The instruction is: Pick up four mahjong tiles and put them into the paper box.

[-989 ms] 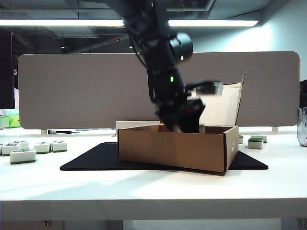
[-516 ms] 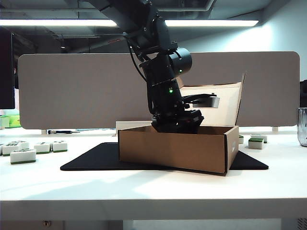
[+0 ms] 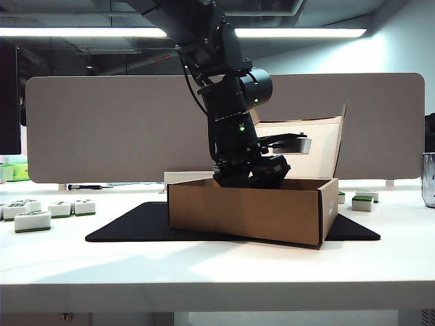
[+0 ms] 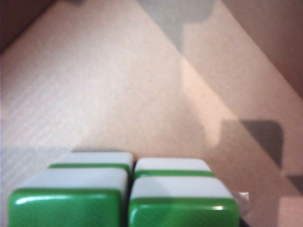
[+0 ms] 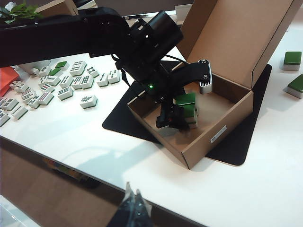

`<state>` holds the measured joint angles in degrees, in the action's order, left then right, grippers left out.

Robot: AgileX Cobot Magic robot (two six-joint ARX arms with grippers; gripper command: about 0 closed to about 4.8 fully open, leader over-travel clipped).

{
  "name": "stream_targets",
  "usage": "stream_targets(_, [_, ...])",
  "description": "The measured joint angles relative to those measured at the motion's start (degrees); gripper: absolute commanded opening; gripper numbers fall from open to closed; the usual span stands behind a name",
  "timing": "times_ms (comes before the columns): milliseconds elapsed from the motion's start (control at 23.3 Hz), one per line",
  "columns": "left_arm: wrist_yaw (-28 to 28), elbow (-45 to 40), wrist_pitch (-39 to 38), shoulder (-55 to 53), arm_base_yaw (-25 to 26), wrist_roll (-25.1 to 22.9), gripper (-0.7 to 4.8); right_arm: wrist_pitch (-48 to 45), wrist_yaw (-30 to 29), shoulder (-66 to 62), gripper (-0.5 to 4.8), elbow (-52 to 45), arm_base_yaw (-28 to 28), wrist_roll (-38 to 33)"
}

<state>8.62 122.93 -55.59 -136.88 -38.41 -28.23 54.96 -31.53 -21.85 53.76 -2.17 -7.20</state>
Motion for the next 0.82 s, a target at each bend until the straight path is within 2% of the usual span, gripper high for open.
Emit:
stream_targets(258, [0.13,0.77,-1.22,2.14,0.15,0.0,4.09,0.0,0.0,0.0,-0.01,0.0,0.02,0.0])
stream_targets(387, [0.13,0.72,-5.01,4.2,0.24,0.0,4.08,0.0,0.0,0.0,-0.01,0.0,0.0,0.0])
stream_targets(645, [0.02,0.81,-7.5,13.0,0.96,0.0,4.02,0.0,0.0,0.0,-0.01,0.0,0.0,0.0])
stream_targets(817, [-1.57,0.98,-9.49,18.78,3.56,0.7,3.92,0.04,-0.02,0.02,-0.02,0.0,0.0,0.0])
